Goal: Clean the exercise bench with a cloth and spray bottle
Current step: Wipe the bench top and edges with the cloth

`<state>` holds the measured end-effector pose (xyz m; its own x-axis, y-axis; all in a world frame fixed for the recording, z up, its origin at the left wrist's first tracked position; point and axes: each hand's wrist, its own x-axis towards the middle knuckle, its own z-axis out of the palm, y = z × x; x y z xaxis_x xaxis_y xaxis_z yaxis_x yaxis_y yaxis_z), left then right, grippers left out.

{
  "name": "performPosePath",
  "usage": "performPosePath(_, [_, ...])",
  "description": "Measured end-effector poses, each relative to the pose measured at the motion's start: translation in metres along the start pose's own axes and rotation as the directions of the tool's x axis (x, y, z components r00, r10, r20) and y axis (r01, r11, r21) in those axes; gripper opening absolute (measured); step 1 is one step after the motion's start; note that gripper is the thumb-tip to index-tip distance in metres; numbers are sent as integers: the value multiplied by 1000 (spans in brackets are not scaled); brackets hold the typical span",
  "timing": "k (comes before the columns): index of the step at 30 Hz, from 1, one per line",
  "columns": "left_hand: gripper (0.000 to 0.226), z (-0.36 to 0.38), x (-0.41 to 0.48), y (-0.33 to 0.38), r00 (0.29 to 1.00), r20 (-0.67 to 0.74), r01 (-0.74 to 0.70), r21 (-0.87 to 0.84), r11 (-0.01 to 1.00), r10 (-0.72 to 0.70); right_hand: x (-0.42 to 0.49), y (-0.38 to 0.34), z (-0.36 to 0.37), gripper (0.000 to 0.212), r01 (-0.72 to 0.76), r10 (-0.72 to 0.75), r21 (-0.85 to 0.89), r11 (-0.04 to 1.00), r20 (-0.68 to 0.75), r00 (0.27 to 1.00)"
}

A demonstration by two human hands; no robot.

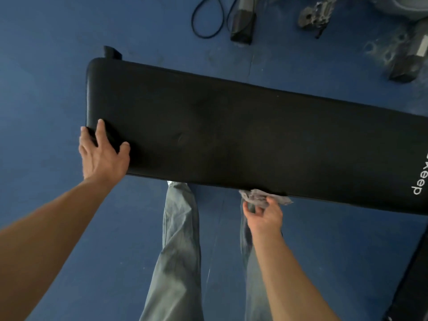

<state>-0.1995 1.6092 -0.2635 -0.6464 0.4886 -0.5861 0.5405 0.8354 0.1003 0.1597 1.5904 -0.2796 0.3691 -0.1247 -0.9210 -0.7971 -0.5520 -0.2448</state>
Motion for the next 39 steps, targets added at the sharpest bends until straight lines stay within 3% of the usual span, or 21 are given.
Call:
performPosePath(4, [79,4,1,-4,1000,-11,-19,-14,1000,19,-12,23,14,30,33,-32,24,999,-23,999])
performPosePath(10, [79,0,5,-12,999,31,-44,-7,999,44,-75,149,67,17,-180,182,-24,983,124,976])
performPosePath(13, [77,-6,7,-15,997,58,-49,-15,999,50,-89,178,77,23,-224,236,-90,970,161,958])
performPosePath(17, [77,-8,6,-18,996,58,-70,-35,997,72,-77,147,66,30,-129,141,-100,987,125,982])
performPosePath(22, [77,-5,5,-19,996,63,-65,-68,996,69,-48,71,36,20,97,-97,-28,995,10,995])
performPosePath(26, [73,-5,5,-23,995,20,-91,-91,992,93,-53,81,37,12,164,-166,-50,985,-30,986])
performPosePath(30, [71,-8,3,-40,990,-46,-137,-210,968,130,-79,168,80,10,-32,33,-33,999,52,998])
performPosePath(34, [70,-11,-4,-69,991,-17,-130,-392,911,134,-116,274,119,26,-259,303,-195,946,249,920])
performPosePath(36, [62,-17,-11,-82,999,-21,-43,-464,885,38,-127,307,130,36,-288,359,-252,924,308,881])
performPosePath(39, [51,-16,-18,-103,977,74,204,-575,792,-198,-121,316,131,37,-192,316,-381,904,296,901])
